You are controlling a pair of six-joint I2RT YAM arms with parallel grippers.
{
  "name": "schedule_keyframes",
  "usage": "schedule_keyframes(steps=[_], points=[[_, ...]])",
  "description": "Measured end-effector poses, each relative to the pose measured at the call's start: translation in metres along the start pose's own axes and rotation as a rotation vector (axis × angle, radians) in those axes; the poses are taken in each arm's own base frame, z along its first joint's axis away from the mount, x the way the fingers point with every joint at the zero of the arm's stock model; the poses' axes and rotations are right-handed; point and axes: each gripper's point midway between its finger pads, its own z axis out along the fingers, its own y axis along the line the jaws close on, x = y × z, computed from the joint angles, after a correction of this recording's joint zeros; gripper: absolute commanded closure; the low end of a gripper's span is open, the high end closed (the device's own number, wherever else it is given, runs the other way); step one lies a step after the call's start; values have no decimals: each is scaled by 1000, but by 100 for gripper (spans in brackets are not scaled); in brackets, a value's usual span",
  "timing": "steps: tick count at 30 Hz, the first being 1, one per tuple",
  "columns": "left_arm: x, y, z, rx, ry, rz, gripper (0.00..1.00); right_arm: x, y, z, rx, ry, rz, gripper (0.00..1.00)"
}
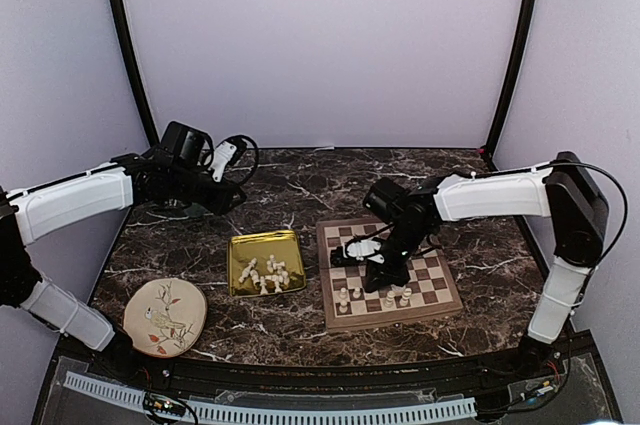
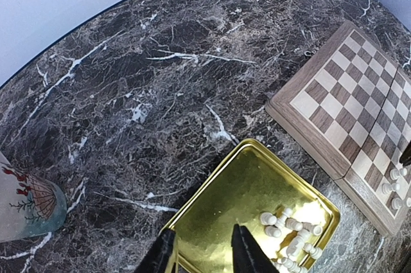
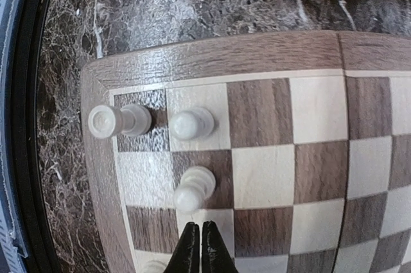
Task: Set up the chess pieces on the board
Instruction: Adjust the pawn at b2, then pick up the pawn from the storage box.
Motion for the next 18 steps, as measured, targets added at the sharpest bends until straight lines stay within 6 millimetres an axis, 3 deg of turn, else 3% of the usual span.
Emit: schedule_keyframes(steps=[6,11,14,18], points=[[5,-7,3,41,28,-45,69,8,-14,-53,88,-121,53,90],[25,-18,24,98,129,-104,70,36,-15,-99,194,-236,129,84],[43,-29,37,105,217,-115,70,55,-10,-117,263,-325,192,78],[49,-57,54,119,303,-78,70,70,-5,-131,329,-398,244,75]])
